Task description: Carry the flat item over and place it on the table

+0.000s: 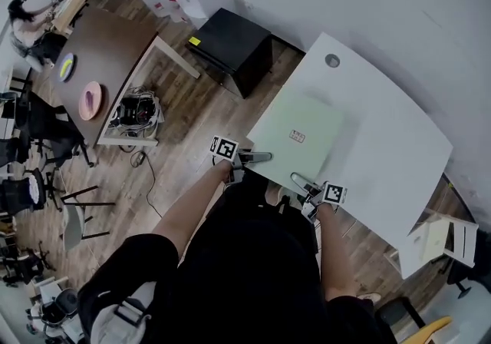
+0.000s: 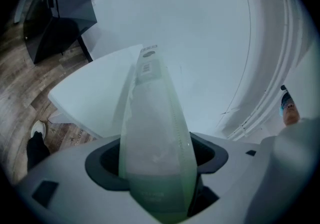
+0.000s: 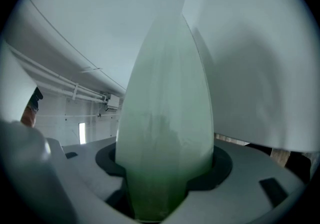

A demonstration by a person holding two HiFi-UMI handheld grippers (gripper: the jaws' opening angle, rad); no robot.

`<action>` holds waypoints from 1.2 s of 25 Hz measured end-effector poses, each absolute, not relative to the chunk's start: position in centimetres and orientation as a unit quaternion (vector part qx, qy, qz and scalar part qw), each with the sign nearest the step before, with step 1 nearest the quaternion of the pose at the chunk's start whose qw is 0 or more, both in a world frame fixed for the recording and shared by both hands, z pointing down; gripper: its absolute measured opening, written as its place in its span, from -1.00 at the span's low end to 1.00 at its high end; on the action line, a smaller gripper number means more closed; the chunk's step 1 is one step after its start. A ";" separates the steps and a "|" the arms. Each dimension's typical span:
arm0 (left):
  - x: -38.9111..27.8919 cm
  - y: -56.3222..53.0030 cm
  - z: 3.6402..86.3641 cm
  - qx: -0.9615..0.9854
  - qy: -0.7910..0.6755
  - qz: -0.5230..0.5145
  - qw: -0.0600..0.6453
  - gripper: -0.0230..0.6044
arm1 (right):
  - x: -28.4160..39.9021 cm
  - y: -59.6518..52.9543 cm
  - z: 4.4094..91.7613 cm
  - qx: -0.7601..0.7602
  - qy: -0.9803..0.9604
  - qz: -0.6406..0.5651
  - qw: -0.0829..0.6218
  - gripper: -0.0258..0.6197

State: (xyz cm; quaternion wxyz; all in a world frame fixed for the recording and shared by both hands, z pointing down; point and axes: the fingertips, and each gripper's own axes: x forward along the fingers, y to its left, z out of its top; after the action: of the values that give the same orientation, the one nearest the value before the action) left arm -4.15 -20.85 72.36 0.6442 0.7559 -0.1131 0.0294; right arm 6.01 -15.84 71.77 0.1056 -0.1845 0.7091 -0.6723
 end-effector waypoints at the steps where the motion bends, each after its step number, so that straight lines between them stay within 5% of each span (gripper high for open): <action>1: -4.1 -21.5 72.6 0.754 -0.108 0.032 0.647 0.15 | 6.0 -16.5 71.9 -0.190 0.712 -0.668 0.107 0.04; 16: -4.2 -28.4 77.2 0.728 -0.059 0.094 0.677 0.15 | 4.9 -22.0 75.9 -0.244 0.678 -0.680 0.136 0.05; 30: -4.4 -29.5 77.9 0.708 -0.047 0.150 0.688 0.16 | 5.0 -22.6 78.2 -0.266 0.649 -0.707 0.089 0.05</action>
State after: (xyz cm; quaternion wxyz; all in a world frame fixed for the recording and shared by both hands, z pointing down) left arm -4.42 -29.48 77.91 0.6881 0.7084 -0.0470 0.1495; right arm 4.97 -22.58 78.17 0.0895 -0.2664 0.6492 -0.7068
